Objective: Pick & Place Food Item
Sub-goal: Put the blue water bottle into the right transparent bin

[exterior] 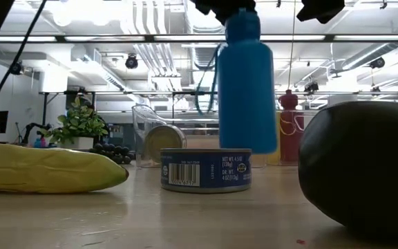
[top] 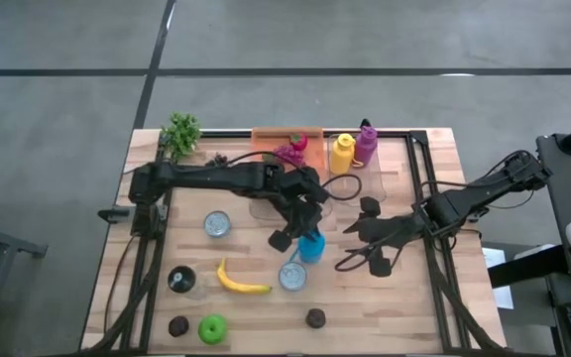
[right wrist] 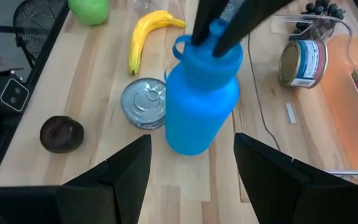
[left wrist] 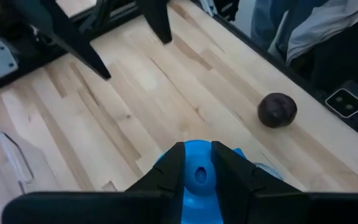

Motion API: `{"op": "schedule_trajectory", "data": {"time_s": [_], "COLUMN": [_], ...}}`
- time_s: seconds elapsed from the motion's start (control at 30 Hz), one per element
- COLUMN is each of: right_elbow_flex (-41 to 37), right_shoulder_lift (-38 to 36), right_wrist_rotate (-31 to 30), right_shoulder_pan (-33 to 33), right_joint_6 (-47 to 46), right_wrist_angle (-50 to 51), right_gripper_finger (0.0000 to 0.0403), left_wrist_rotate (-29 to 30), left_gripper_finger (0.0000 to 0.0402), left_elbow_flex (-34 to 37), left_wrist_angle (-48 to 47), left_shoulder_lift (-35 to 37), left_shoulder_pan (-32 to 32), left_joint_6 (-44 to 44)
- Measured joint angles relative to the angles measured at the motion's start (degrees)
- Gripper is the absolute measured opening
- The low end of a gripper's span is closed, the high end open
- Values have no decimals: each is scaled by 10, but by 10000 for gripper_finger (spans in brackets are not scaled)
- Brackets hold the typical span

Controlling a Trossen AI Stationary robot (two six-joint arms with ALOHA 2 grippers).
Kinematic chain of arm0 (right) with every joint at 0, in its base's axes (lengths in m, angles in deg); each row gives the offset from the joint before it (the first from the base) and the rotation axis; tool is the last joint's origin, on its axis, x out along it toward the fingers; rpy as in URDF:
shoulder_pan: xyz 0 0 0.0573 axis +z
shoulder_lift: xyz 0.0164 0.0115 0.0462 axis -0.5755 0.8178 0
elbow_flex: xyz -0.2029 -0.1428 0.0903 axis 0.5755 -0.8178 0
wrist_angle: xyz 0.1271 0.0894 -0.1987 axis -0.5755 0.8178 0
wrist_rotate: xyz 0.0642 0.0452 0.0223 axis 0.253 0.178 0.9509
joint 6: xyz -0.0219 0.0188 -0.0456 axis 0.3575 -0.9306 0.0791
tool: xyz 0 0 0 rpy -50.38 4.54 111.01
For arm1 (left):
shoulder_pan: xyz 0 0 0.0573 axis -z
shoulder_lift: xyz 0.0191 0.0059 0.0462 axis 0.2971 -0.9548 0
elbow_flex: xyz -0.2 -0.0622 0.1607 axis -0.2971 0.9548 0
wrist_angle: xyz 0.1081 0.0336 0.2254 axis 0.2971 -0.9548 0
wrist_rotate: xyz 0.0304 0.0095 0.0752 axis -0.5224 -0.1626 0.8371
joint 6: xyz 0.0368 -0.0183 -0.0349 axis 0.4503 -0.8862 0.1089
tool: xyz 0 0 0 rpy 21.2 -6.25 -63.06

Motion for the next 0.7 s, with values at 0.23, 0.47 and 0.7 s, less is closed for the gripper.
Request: {"op": "schedule_trajectory", "data": {"time_s": [0.23,0.47,0.7], "right_elbow_flex": [0,0,0], "right_shoulder_lift": [0,0,0], "right_wrist_rotate": [0,0,0], "right_shoulder_pan": [0,0,0], "right_joint_6": [10,11,10], "right_wrist_angle": [0,0,-1], "right_gripper_finger": [224,224,224], "left_wrist_rotate": [0,0,0], "left_gripper_finger": [67,68,88], "left_elbow_flex": [6,11,12], "left_wrist_angle": [7,16,19], "left_shoulder_lift": [-12,-17,-19], "left_shoulder_pan": [0,0,0], "left_joint_6": [0,0,0]}}
